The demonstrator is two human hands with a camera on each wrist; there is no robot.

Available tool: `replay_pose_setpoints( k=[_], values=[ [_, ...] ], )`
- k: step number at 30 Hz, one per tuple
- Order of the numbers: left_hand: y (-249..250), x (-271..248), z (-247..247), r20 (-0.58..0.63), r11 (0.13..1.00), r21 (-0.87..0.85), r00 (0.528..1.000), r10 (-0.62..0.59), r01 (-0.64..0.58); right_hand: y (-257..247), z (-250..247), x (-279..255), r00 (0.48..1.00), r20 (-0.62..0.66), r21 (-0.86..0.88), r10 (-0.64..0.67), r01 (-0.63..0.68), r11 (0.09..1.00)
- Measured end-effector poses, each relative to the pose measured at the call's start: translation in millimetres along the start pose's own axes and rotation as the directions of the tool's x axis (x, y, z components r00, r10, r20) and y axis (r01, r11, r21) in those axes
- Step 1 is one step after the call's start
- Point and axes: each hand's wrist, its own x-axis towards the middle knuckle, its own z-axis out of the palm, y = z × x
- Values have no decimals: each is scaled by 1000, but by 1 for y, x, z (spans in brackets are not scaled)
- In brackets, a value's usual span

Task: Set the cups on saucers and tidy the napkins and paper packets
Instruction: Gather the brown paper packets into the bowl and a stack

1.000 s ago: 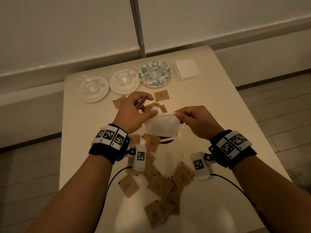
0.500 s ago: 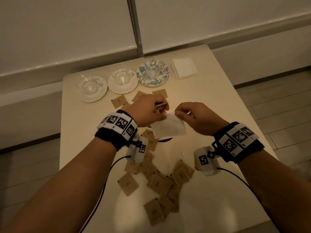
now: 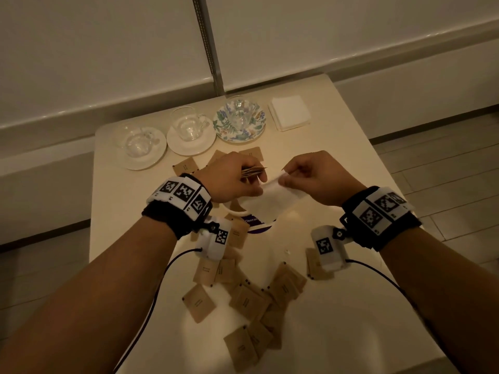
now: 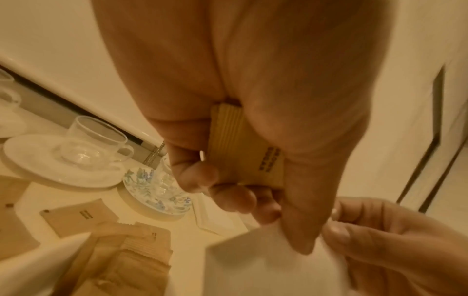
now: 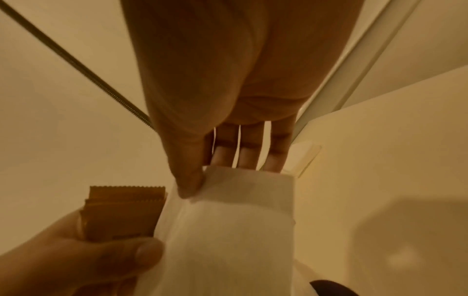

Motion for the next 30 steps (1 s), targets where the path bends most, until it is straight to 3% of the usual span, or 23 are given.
replay_pose_setpoints(
  k=[4,6,8,10,12,15,20,30],
  values=[
    [5,13,-2,-85,984,-177,996,-1,-14,14,3,3,992,96,144,82,-95,985],
    [5,22,-4,-128,971,-239,991,-32,1,22,1,6,989,16,268,147,-146,952],
    [4,32,-5,-180,939,-343,981,-72,6,28,-1,11,968,-57,528,243,-177,830],
    [4,43,-2,-243,874,-486,961,-134,-1,30,-2,18,952,-44,749,302,-168,641],
    [2,56,1,-272,824,-566,941,-204,15,32,-1,26,952,-18,842,306,-151,518],
    [-1,78,7,-282,805,-591,922,-266,52,38,-7,41,935,-53,884,352,-120,451],
    [-6,117,13,-256,768,-632,909,-329,100,60,-24,69,861,-145,846,487,-147,512],
    [-19,222,-7,-304,872,-444,881,-362,205,112,-63,181,853,-275,700,444,-138,700]
  ],
)
